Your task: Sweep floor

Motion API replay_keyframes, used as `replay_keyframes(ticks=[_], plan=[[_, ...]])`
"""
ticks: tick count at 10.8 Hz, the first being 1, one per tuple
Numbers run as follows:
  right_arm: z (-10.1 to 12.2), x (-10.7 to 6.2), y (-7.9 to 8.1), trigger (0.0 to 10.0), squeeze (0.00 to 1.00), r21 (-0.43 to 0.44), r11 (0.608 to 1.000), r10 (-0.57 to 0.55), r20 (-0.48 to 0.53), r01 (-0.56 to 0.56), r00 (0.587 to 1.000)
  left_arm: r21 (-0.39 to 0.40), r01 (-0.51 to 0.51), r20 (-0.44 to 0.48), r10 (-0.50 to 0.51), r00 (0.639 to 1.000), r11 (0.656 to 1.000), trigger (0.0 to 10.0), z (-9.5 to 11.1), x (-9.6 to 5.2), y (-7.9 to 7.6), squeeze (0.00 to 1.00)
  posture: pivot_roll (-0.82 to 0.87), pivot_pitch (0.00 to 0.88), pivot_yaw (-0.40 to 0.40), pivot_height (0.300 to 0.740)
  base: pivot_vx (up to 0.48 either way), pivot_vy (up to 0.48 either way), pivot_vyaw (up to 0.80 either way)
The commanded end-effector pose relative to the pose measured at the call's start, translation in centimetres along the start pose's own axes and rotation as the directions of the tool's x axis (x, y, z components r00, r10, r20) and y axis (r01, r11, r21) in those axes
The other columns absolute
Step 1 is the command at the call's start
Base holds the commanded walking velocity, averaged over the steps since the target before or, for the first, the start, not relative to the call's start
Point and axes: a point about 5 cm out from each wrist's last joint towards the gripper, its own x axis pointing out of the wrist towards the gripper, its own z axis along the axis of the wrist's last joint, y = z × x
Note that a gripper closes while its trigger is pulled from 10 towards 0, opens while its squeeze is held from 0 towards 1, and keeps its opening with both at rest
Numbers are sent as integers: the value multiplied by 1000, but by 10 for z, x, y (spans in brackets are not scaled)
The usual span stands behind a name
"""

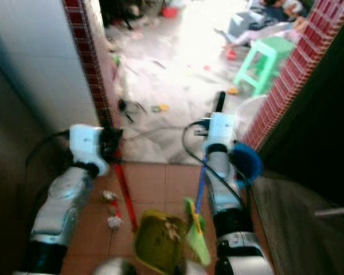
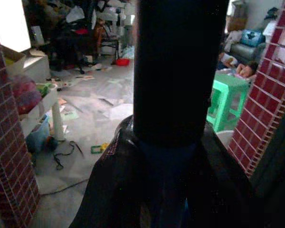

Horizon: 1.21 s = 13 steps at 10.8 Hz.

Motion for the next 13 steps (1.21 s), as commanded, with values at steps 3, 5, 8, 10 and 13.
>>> replay_keyframes(ticks=[3,5,8,10,13], plan=[[3,-1,-8,10000,0,-8,1000,-15,6,15,1000,31,-29,35,28,999,999,10000,5,7,-3,0,-39,67,-30,740,0,0,0],[2,-1,-7,10000,0,-1,1000,-13,-6,13,1000,80,-94,23,93,995,992,10000,2,17,9,0,-43,46,-32,740,0,0,0],[-5,-2,-7,10000,0,15,1000,-13,-45,14,999,146,-175,7,175,984,974,10000,-3,23,19,0,-43,39,-33,740,0,0,0],[-8,-2,-4,10000,0,24,1000,-5,-65,6,998,181,-211,26,210,977,961,10000,-8,27,18,0,-45,34,-34,740,0,0,0],[-14,-5,1,10000,0,23,1000,17,-95,-15,995,173,-196,7,198,980,965,10000,-15,40,5,0,-57,37,-34,740,0,0,0]])
